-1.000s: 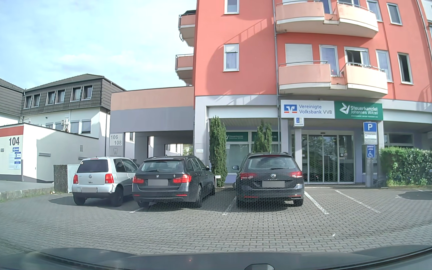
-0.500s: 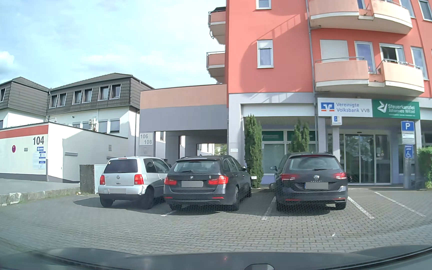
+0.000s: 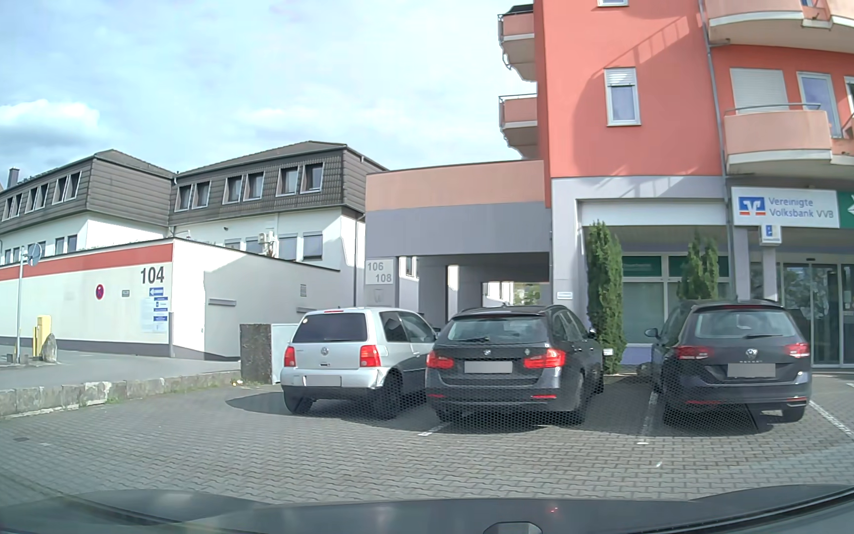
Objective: Follow the waypoints while adhering to traffic rules and regulations
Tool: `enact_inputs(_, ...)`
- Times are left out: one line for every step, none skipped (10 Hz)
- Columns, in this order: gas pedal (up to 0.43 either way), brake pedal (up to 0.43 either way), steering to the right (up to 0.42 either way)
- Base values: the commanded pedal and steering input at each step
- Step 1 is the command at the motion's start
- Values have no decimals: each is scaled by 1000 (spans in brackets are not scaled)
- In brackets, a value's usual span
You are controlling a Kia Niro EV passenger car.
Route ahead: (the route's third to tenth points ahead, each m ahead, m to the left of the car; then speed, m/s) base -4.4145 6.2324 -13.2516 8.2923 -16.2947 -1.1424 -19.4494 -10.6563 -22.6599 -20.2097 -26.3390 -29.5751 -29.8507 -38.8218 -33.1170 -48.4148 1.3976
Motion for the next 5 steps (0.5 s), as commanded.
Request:
enact_inputs(8, 0, -949)
enact_inputs(0, 0, -962)
enact_inputs(0, 0, -975)
enact_inputs(0, 0, -976)
enact_inputs(0, 0, -976)
